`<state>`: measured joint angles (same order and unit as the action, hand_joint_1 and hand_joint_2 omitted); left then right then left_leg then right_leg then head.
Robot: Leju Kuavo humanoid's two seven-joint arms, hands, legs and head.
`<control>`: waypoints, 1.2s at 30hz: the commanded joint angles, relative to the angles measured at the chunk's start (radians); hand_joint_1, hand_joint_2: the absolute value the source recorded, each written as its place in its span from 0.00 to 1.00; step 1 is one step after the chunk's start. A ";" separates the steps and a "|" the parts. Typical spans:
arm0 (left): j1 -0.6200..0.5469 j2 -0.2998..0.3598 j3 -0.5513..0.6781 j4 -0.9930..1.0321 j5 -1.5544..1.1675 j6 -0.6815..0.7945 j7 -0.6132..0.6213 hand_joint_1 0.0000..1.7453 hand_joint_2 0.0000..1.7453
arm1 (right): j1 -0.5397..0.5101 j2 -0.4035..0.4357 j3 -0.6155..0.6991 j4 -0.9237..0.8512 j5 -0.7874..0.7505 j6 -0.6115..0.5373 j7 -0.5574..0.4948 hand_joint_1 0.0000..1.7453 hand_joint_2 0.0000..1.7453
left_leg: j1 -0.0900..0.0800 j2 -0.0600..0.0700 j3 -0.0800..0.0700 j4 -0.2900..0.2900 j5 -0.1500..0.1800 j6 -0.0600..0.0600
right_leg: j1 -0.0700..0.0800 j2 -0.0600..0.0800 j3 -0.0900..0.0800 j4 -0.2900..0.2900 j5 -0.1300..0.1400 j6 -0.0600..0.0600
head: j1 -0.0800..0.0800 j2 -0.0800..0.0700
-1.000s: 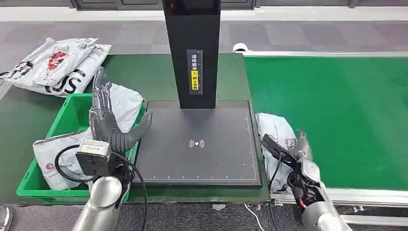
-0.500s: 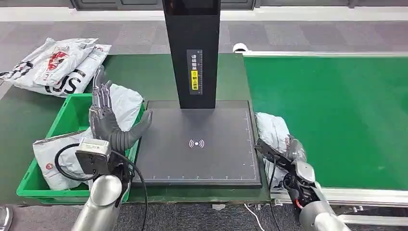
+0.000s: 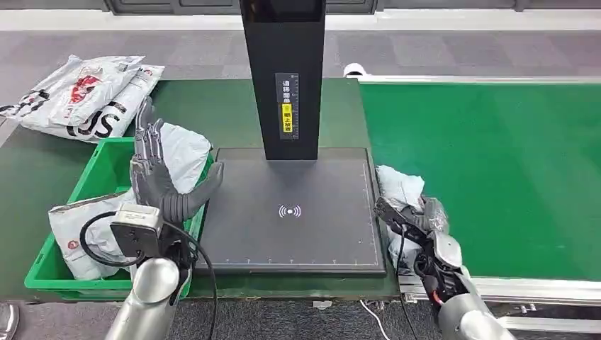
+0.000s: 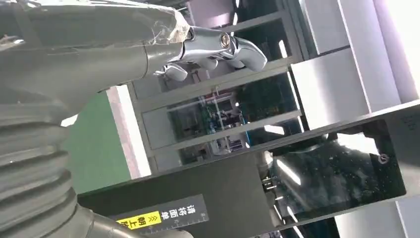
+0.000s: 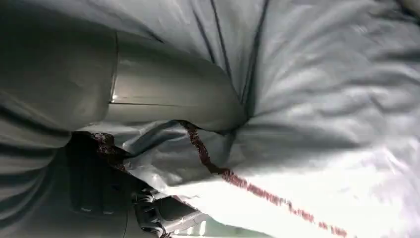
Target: Moved the parcel from conveyor to table for the left to box.
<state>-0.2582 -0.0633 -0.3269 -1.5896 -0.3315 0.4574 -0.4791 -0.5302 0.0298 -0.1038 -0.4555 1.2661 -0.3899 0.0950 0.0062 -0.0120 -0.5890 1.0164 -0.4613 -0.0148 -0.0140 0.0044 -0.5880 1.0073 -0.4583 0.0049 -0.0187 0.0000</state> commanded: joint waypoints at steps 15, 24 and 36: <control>-0.017 -0.043 -0.027 0.081 -0.032 0.023 -0.012 0.00 1.00 | 0.278 0.293 -0.272 -1.240 -0.171 -0.308 -0.563 1.00 1.00 | -0.001 -0.003 -0.005 0.000 0.000 -0.001 | 0.000 -0.004 -0.006 0.002 -0.002 -0.001 | 0.000 0.000; -0.015 -0.032 -0.029 0.089 -0.023 0.031 -0.026 0.00 1.00 | 0.270 0.297 -0.236 -1.184 -0.226 -0.308 -0.628 1.00 1.00 | 0.001 -0.003 -0.003 -0.001 0.001 0.000 | 0.001 -0.004 -0.003 -0.002 0.000 0.000 | 0.000 0.000; -0.060 -0.022 -0.027 0.114 0.017 0.032 -0.055 0.00 1.00 | 0.045 0.126 0.299 -0.513 -0.221 -0.182 -0.259 1.00 1.00 | 0.001 0.012 -0.001 -0.001 0.000 0.000 | 0.002 0.010 -0.004 -0.002 0.004 0.000 | 0.000 0.000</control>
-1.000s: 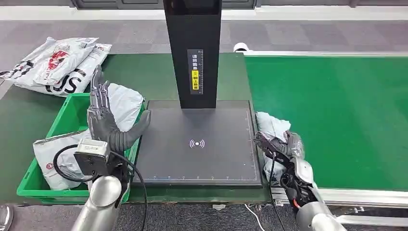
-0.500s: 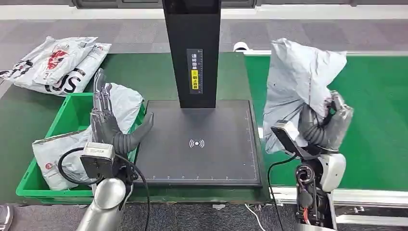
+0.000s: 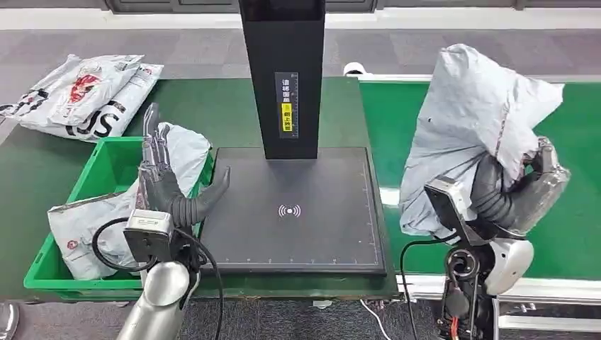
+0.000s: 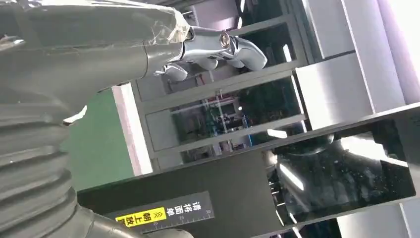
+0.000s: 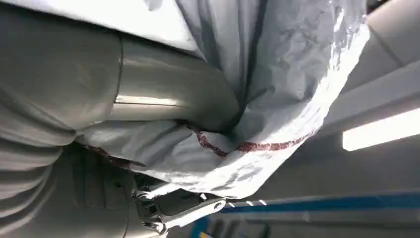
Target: Moved the parcel from conveyor to table for the left to box.
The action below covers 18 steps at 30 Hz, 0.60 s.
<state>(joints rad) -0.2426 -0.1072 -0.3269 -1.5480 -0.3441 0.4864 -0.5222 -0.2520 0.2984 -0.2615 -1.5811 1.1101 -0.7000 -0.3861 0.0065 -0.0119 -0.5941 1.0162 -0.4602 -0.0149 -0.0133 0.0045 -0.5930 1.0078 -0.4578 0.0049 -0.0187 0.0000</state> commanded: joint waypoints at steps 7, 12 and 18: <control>-0.100 0.027 -0.042 0.079 0.052 -0.007 -0.007 0.00 1.00 | -0.352 -0.121 0.537 0.835 -0.112 0.177 0.214 1.00 1.00 | 0.001 0.009 0.004 -0.003 0.004 -0.002 | 0.002 0.007 0.001 -0.002 0.005 -0.004 | 0.000 0.000; -0.110 0.021 -0.048 0.099 0.060 -0.004 -0.012 0.00 1.00 | -0.375 -0.087 0.577 0.880 -0.113 0.184 0.213 1.00 1.00 | 0.001 0.004 0.004 -0.003 0.004 -0.002 | 0.003 0.002 0.002 -0.002 0.004 -0.004 | 0.000 0.000; -0.126 0.019 -0.049 0.117 0.071 -0.002 -0.017 0.00 1.00 | -0.386 -0.068 0.604 0.909 -0.122 0.209 0.207 1.00 1.00 | 0.001 0.004 0.002 -0.002 0.005 -0.002 | 0.002 0.002 -0.001 0.000 0.004 -0.004 | 0.000 0.000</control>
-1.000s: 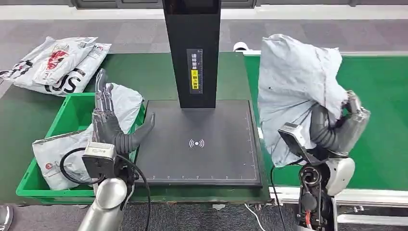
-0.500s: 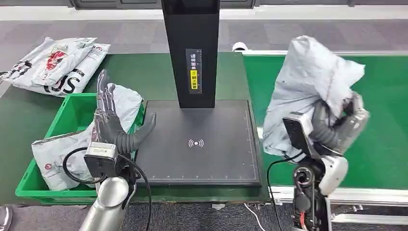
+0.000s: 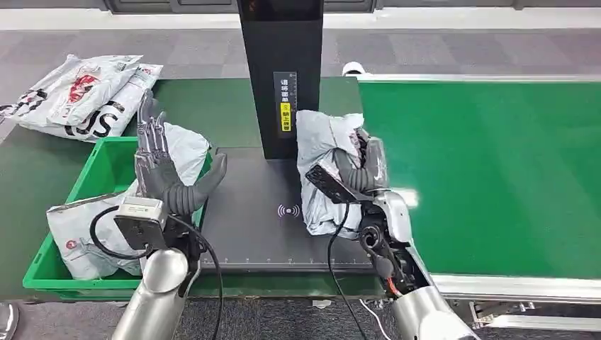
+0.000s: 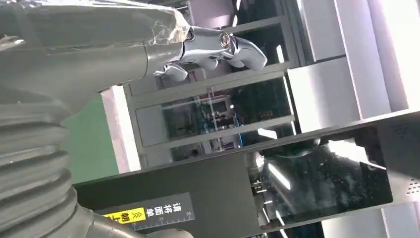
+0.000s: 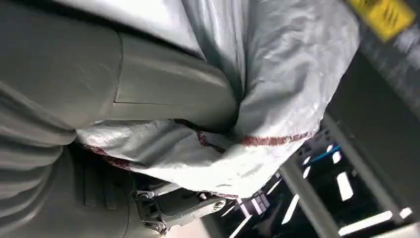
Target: Moved the parcel from conveyor to table for the left to box.
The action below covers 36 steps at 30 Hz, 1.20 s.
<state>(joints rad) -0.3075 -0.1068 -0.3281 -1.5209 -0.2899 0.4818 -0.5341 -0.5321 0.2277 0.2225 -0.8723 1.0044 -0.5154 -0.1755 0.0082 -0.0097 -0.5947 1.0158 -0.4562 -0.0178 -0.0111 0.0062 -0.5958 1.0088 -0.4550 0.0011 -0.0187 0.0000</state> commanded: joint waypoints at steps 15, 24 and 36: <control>-0.062 0.026 -0.047 0.088 0.036 0.008 -0.016 0.00 1.00 | -0.150 0.003 0.178 0.321 -0.081 0.083 -0.042 0.00 1.00 | 0.000 0.001 0.002 -0.001 0.000 0.000 | 0.000 0.000 0.001 -0.001 0.000 0.000 | 0.000 0.000; -0.032 0.029 -0.035 0.078 0.019 0.023 -0.012 0.00 1.00 | -0.112 -0.027 0.108 0.260 -0.142 -0.022 -0.010 0.00 1.00 | 0.000 0.000 0.002 -0.001 0.001 0.000 | 0.000 -0.002 0.003 -0.002 0.000 0.000 | 0.000 0.000; -0.001 0.033 -0.018 0.073 -0.013 0.038 0.022 0.00 1.00 | 0.014 -0.059 0.029 0.014 -0.263 -0.183 -0.109 0.00 1.00 | 0.000 -0.001 0.003 -0.003 0.001 0.001 | 0.000 -0.003 0.004 -0.003 0.000 0.000 | 0.000 0.000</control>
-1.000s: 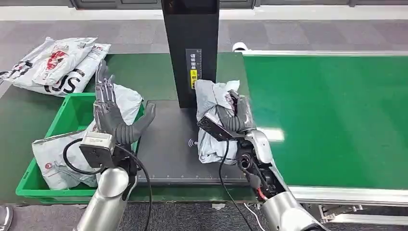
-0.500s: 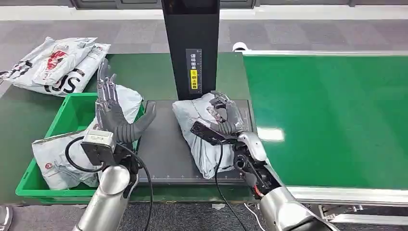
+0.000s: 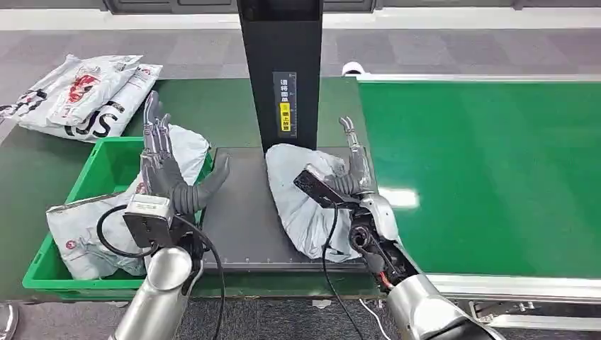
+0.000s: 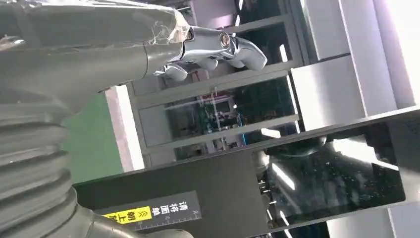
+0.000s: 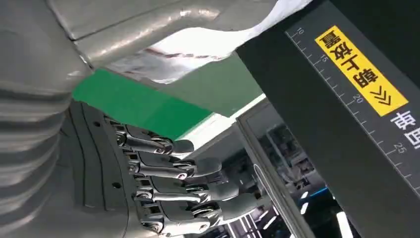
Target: Moved the parcel from conveyor to table for the left to box.
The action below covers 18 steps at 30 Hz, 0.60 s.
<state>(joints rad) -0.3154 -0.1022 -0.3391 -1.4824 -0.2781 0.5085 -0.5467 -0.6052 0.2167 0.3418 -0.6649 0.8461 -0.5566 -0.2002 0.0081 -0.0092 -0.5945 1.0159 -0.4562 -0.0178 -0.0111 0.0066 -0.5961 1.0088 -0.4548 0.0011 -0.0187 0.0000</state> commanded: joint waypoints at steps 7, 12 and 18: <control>0.034 0.026 0.012 0.111 -0.127 0.013 0.090 0.00 1.00 | 0.446 0.059 -0.449 -0.853 -0.236 -0.142 -0.446 0.00 1.00 | 0.000 -0.006 0.003 -0.003 0.000 0.001 | 0.000 -0.007 0.006 -0.003 -0.002 0.000 | 0.000 0.000; 0.001 0.016 -0.009 0.213 -0.221 -0.007 0.126 0.00 1.00 | 0.528 0.109 -0.499 -1.045 -0.261 -0.142 -0.498 0.00 1.00 | -0.001 -0.008 0.001 -0.001 -0.001 0.001 | -0.001 -0.009 0.003 -0.001 -0.003 0.000 | 0.000 0.000; 0.001 0.016 -0.009 0.213 -0.221 -0.007 0.126 0.00 1.00 | 0.528 0.109 -0.499 -1.045 -0.261 -0.142 -0.498 0.00 1.00 | 0.000 -0.004 0.000 -0.001 -0.001 0.001 | 0.000 -0.005 0.001 -0.001 -0.001 0.000 | 0.000 0.000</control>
<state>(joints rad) -0.2734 -0.0874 -0.3391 -1.3779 -0.4967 0.5058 -0.4253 -0.1329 0.2873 -0.0359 -1.5546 0.5898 -0.7027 -0.6973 0.0079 -0.0104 -0.5948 1.0158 -0.4577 -0.0175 -0.0114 0.0048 -0.5966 1.0084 -0.4560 0.0015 -0.0187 0.0000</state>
